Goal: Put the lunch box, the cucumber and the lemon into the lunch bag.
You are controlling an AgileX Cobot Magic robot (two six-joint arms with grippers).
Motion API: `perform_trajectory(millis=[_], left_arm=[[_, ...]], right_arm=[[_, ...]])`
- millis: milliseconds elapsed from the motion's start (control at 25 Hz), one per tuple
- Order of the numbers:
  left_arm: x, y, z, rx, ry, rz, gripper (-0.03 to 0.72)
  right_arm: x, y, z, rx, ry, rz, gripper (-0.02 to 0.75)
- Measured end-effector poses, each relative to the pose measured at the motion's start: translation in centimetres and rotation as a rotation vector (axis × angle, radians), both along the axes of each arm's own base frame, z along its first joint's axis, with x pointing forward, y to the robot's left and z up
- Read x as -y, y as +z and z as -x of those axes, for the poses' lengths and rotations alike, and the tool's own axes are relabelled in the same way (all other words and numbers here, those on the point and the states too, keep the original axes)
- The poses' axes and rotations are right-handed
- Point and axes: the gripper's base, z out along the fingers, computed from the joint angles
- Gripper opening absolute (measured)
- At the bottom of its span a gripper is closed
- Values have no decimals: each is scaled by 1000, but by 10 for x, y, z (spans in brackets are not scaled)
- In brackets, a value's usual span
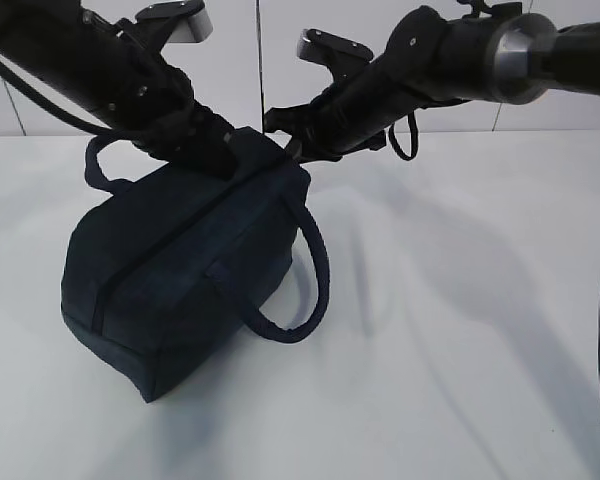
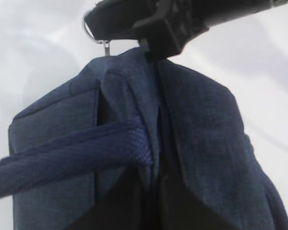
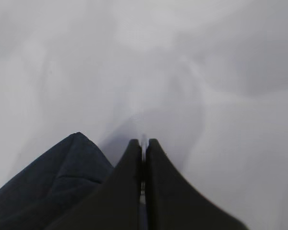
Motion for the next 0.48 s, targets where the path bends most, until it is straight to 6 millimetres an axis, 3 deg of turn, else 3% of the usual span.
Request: perform_trajectory(millis=[200, 480], left_arm=[[0, -1, -1, 2, 1, -2, -12], [-1, -1, -1, 3, 2, -4, -1]], right_arm=[[-1, 11, -3, 44, 46, 34, 40], [0, 26, -6, 82, 76, 70, 316]])
